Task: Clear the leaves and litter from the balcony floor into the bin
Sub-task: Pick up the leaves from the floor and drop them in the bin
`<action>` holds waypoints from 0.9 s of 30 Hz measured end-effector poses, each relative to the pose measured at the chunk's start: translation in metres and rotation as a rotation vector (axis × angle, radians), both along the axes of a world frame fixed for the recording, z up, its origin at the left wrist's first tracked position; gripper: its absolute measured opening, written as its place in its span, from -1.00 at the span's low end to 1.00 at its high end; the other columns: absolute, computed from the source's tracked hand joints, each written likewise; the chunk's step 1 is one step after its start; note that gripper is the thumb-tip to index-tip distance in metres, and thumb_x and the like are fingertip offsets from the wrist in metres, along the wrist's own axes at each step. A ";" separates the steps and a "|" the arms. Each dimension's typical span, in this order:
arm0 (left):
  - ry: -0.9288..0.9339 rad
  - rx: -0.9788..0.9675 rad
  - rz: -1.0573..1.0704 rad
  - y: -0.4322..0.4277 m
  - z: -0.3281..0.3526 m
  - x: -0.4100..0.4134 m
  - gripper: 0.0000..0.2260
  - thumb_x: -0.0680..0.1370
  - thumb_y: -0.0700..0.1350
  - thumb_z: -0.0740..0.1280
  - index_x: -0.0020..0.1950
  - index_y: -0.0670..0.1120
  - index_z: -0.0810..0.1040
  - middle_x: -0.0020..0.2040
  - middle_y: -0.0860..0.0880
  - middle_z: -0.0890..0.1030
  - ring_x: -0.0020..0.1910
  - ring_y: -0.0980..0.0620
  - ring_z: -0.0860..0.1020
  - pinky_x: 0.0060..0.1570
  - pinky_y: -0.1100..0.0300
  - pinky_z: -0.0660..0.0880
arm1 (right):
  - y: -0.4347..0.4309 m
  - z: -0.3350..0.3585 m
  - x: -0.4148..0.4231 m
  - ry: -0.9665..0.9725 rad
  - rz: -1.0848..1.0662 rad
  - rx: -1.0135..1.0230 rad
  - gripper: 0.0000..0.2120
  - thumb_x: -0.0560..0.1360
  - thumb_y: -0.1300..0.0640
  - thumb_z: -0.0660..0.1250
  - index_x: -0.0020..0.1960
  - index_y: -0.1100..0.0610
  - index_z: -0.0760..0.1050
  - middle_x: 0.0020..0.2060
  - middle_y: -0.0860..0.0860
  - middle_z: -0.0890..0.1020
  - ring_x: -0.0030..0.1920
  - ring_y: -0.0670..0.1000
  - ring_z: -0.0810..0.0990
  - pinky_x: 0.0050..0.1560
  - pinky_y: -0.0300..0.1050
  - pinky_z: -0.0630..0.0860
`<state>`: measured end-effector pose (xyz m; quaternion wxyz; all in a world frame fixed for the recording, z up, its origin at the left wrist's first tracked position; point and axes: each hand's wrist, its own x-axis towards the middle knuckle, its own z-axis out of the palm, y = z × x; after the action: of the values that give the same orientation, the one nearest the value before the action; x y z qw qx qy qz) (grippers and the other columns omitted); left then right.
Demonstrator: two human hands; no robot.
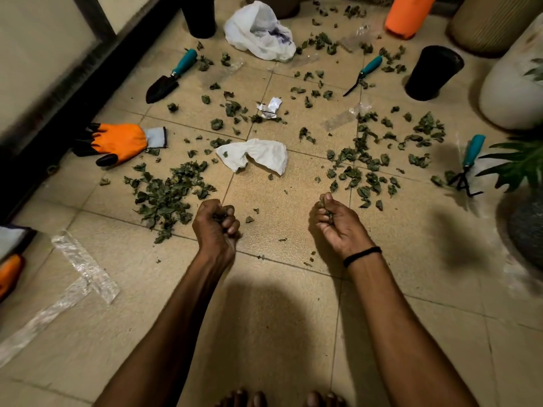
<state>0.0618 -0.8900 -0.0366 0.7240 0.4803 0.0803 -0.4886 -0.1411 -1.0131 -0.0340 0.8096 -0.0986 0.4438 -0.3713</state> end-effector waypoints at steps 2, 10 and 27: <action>0.022 -0.028 0.013 0.002 0.003 -0.001 -0.86 0.48 -0.21 0.16 -0.05 -0.07 0.49 -0.38 0.00 0.38 -0.52 0.11 0.19 -0.48 0.27 0.11 | 0.006 0.006 0.005 -0.122 -0.002 0.039 -0.88 0.65 0.28 0.16 -0.05 0.20 0.42 -0.30 0.02 0.39 -0.38 -0.12 0.37 -0.49 -0.35 0.34; 0.230 -0.054 -0.045 0.013 0.006 0.008 -0.75 0.64 -0.02 0.24 -0.22 -0.05 0.42 -0.36 0.02 0.38 -0.53 0.16 0.21 -0.63 0.33 0.17 | 0.059 0.007 0.073 0.819 0.480 -0.696 -0.85 0.64 0.03 0.22 0.04 0.09 0.48 -0.05 0.05 0.57 -0.14 -0.05 0.55 -0.12 -0.21 0.52; 0.096 0.105 0.435 0.173 0.072 0.118 -0.69 0.68 -0.06 0.13 -0.26 -0.06 0.31 -0.48 0.03 0.31 -0.66 0.15 0.12 -0.69 0.35 0.06 | 0.114 0.030 0.239 0.575 0.664 -0.384 -0.90 0.65 0.08 0.22 0.00 0.10 0.41 -0.24 0.06 0.46 -0.25 0.02 0.46 -0.23 -0.15 0.41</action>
<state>0.1796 -0.7165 0.0356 0.7817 0.4648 0.2414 -0.3385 0.0983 -0.8987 -0.0041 0.6959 -0.4816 0.5178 -0.1253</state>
